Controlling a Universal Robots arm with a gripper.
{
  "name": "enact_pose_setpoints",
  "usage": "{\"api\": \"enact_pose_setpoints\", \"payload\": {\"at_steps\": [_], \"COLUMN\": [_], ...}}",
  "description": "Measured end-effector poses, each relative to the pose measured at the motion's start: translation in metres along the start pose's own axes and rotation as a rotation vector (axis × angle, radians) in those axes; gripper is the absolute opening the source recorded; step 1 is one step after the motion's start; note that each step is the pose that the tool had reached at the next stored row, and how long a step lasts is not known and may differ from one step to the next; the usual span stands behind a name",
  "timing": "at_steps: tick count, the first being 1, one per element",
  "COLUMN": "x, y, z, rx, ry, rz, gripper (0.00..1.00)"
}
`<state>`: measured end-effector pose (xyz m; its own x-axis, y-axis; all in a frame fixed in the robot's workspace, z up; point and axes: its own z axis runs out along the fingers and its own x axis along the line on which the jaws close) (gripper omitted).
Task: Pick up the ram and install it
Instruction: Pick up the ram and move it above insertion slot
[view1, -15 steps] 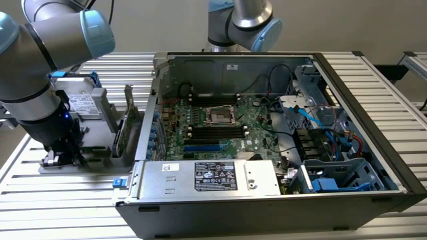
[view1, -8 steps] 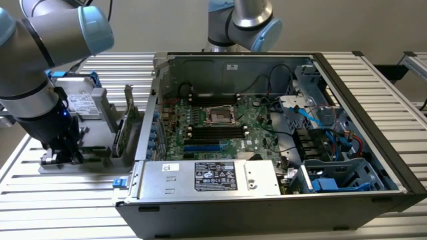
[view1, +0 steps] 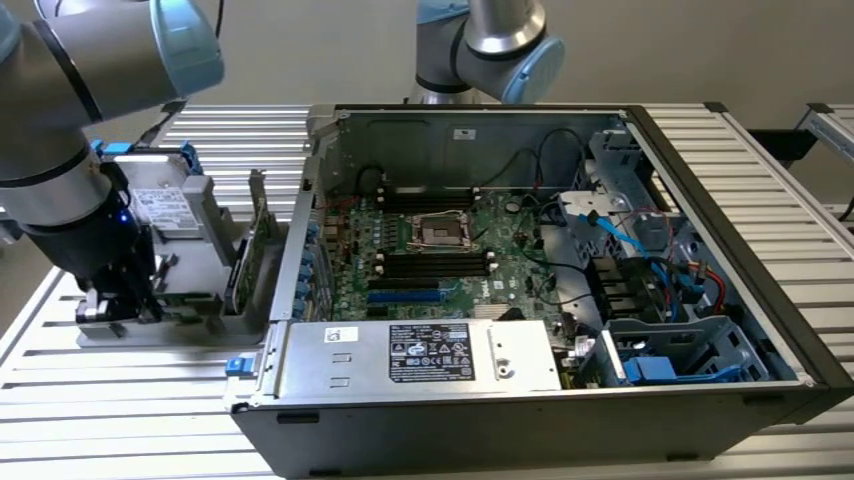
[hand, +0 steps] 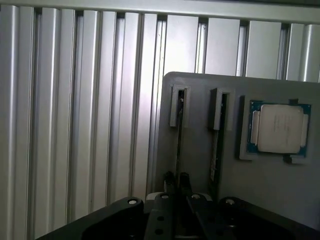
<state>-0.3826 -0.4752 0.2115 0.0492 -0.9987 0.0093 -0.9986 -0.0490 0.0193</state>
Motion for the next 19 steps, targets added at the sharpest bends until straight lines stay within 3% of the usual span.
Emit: {"api": "enact_pose_setpoints", "payload": {"at_steps": [8, 19], "x": [0.000, 0.001], "y": [-0.0006, -0.0095], "z": [-0.0175, -0.0591], "rx": [0.0001, 0.0001], "ry": [-0.0001, -0.0001], "rz": [0.000, 0.001], "gripper": [0.14, 0.14]}}
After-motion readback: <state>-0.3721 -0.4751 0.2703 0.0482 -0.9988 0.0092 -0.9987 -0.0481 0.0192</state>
